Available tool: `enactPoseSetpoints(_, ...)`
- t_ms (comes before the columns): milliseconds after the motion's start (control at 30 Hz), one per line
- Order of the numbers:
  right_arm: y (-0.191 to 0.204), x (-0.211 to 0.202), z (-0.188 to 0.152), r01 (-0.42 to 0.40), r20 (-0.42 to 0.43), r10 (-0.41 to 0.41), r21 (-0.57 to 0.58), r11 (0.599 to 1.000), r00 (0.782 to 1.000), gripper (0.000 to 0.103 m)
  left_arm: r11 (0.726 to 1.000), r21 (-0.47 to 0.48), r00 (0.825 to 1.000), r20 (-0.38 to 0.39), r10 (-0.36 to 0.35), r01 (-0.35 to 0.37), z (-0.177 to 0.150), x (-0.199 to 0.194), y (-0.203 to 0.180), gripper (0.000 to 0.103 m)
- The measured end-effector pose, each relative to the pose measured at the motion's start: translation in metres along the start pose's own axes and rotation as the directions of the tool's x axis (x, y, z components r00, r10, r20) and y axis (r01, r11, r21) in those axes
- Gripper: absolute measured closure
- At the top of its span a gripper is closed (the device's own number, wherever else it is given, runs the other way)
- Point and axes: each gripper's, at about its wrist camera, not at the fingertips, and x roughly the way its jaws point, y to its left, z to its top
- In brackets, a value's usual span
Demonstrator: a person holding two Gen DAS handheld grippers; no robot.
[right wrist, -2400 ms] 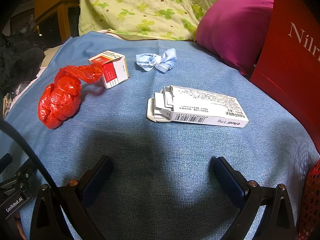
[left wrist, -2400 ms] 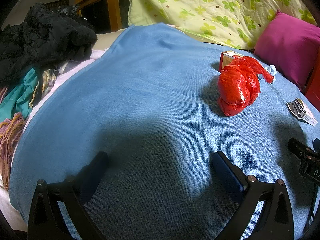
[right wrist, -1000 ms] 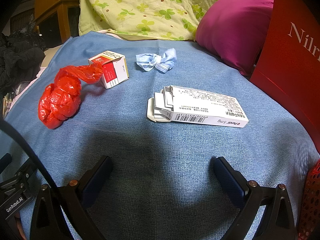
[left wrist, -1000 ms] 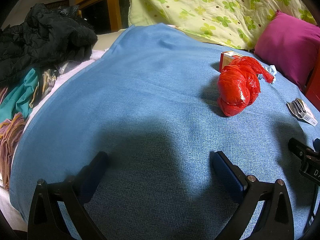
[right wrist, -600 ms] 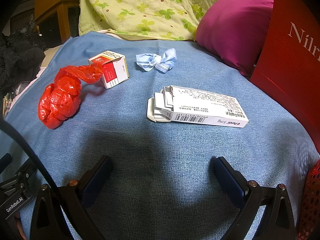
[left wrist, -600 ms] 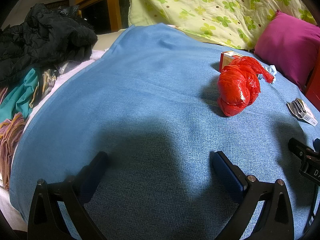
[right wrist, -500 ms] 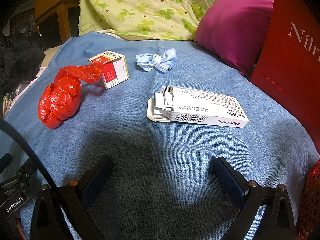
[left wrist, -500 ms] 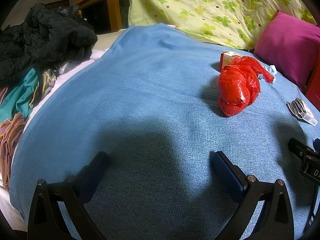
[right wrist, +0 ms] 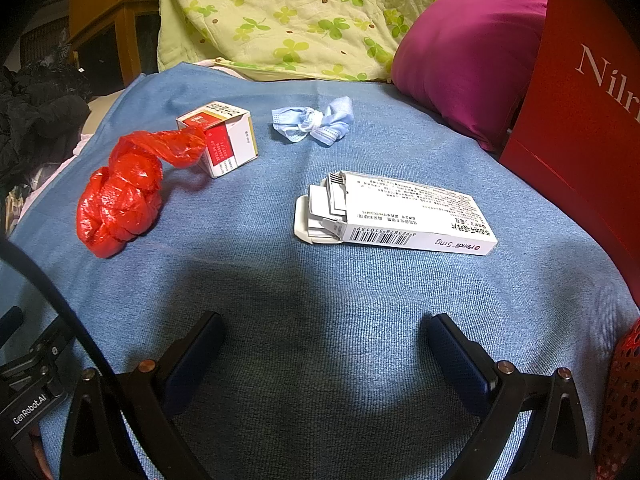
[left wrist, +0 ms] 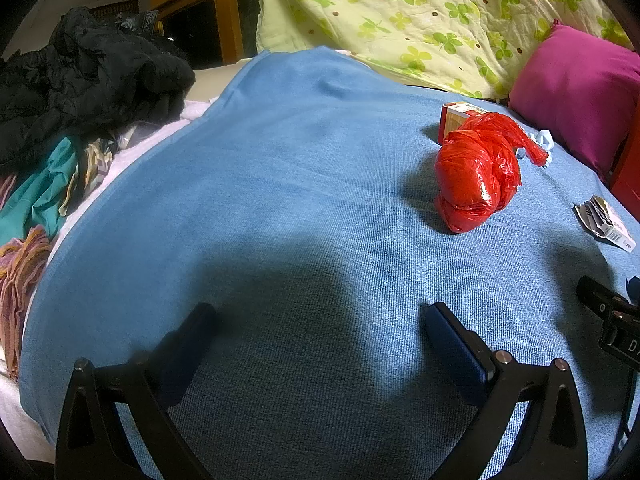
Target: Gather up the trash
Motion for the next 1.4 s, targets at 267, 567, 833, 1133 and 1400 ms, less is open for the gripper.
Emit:
enactPoseSetpoints(267,0.000,0.000,0.000,0.000,0.000,0.000,0.000,1.000,1.000,0.000,1.000,0.001,1.000,0.001,0.002,-0.002,0.000,0.000,0.000,0.000)
enactPoseSetpoints(567,0.000,0.000,0.000,0.000,0.000,0.000,-0.001,1.000,1.000,0.000,1.000,-0.001,1.000,-0.002,-0.001,0.001,0.001,0.000,0.001,0.000)
enactPoseSetpoints(833,0.000,0.000,0.000,0.001,0.000,-0.001,-0.001,1.000,1.000,0.000,1.000,-0.001,1.000,-0.007,-0.004,0.004,0.003,0.000,0.003,0.000)
enactPoseSetpoints(1133,0.001,0.000,0.001,0.008,-0.007,-0.008,0.004,1.000,1.000,0.000,1.000,0.011,0.999,-0.051,-0.019,0.020,0.013,0.004,0.001,0.000)
enactPoseSetpoints(1400,-0.023,-0.015,0.008,-0.145,-0.056,0.147,0.039,0.989,0.988,0.000,0.996,0.087,0.997,0.074,-0.035,0.029,0.031,-0.021,-0.006,0.000)
